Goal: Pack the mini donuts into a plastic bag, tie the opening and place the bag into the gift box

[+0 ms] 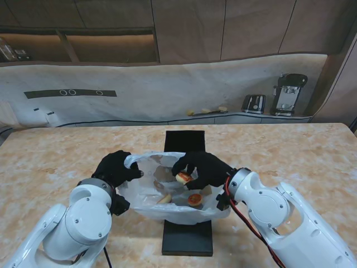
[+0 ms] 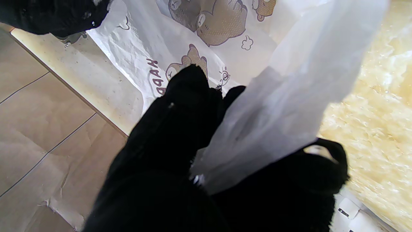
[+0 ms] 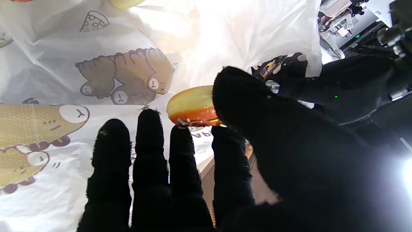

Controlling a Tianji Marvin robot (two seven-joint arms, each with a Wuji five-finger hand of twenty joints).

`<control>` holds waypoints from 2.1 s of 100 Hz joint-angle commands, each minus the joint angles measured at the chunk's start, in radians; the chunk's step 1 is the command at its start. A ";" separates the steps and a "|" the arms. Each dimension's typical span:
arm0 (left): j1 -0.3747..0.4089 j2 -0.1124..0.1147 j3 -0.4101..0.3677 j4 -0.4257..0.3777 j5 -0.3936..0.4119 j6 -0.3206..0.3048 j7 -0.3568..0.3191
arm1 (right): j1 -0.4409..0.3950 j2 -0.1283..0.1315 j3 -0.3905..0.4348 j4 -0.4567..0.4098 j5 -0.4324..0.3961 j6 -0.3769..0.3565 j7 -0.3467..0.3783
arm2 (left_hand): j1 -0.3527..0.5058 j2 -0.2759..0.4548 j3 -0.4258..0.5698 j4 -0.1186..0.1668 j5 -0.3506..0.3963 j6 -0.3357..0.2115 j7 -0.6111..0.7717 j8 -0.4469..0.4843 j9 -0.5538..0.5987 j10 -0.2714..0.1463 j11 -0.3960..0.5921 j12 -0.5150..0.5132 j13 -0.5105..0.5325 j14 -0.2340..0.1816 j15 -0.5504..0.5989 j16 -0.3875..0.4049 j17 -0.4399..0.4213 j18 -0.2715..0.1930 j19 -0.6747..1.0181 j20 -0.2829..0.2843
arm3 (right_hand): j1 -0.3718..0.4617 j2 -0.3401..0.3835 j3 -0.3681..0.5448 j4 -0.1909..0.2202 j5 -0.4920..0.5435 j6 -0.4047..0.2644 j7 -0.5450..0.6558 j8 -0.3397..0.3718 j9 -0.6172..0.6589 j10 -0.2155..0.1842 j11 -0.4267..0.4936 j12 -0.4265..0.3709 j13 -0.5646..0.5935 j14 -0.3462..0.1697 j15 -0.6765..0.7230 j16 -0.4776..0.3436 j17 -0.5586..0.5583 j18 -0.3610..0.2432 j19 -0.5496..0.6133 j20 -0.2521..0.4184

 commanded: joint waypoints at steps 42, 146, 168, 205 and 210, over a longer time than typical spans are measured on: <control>-0.004 -0.003 -0.003 0.003 0.002 0.000 -0.017 | -0.017 -0.010 0.015 -0.009 0.007 -0.018 -0.018 | 0.032 0.017 -0.023 0.025 -0.014 0.004 -0.011 -0.002 -0.007 -0.013 0.009 -0.004 0.015 0.015 0.009 0.019 0.030 -0.041 0.063 -0.001 | -0.055 0.094 -0.108 0.026 -0.157 -0.021 -0.061 -0.153 -0.131 0.001 -0.144 -0.213 -0.117 -0.018 -0.106 -0.089 -0.112 0.037 -0.097 -0.033; 0.043 -0.009 -0.011 -0.031 0.002 -0.015 0.010 | -0.476 -0.066 0.439 -0.121 -0.092 -0.115 -0.343 | 0.030 0.019 -0.025 0.026 -0.016 0.003 -0.012 -0.001 -0.008 -0.014 0.011 -0.006 0.018 0.012 0.011 0.019 0.038 -0.046 0.065 -0.006 | -0.052 0.102 -0.223 -0.091 0.253 -0.051 0.465 -0.161 0.080 -0.056 -0.105 -0.176 -0.016 -0.028 -0.092 -0.080 -0.216 0.041 -0.134 -0.044; 0.050 -0.009 -0.013 -0.033 0.006 -0.022 0.013 | -0.488 -0.083 0.389 -0.077 -0.079 -0.047 -0.418 | 0.031 0.018 -0.025 0.026 -0.015 0.004 -0.011 -0.001 -0.007 -0.013 0.012 -0.007 0.020 0.011 0.012 0.019 0.041 -0.049 0.066 -0.008 | -0.049 0.094 -0.231 -0.092 0.261 -0.056 0.464 -0.173 0.039 -0.053 -0.125 -0.192 -0.066 -0.028 -0.094 -0.080 -0.234 0.020 -0.101 -0.019; 0.058 -0.011 -0.016 -0.031 0.012 -0.032 0.019 | -0.455 -0.091 0.289 -0.030 -0.036 0.022 -0.444 | 0.032 0.018 -0.024 0.026 -0.015 0.006 -0.011 -0.002 -0.008 -0.013 0.012 -0.007 0.016 0.012 0.008 0.018 0.041 -0.049 0.067 -0.010 | -0.044 0.084 -0.244 -0.093 0.279 -0.084 0.456 -0.199 -0.003 -0.053 -0.171 -0.246 -0.130 -0.032 -0.107 -0.091 -0.273 0.009 -0.099 -0.004; 0.060 -0.011 -0.017 -0.031 0.013 -0.033 0.021 | -0.447 -0.094 0.275 -0.022 -0.025 0.032 -0.450 | 0.031 0.019 -0.024 0.026 -0.016 0.006 -0.012 -0.002 -0.008 -0.013 0.012 -0.006 0.016 0.012 0.008 0.018 0.041 -0.049 0.067 -0.010 | -0.043 0.085 -0.247 -0.094 0.281 -0.096 0.456 -0.201 -0.014 -0.055 -0.178 -0.254 -0.144 -0.034 -0.112 -0.094 -0.284 0.006 -0.103 -0.004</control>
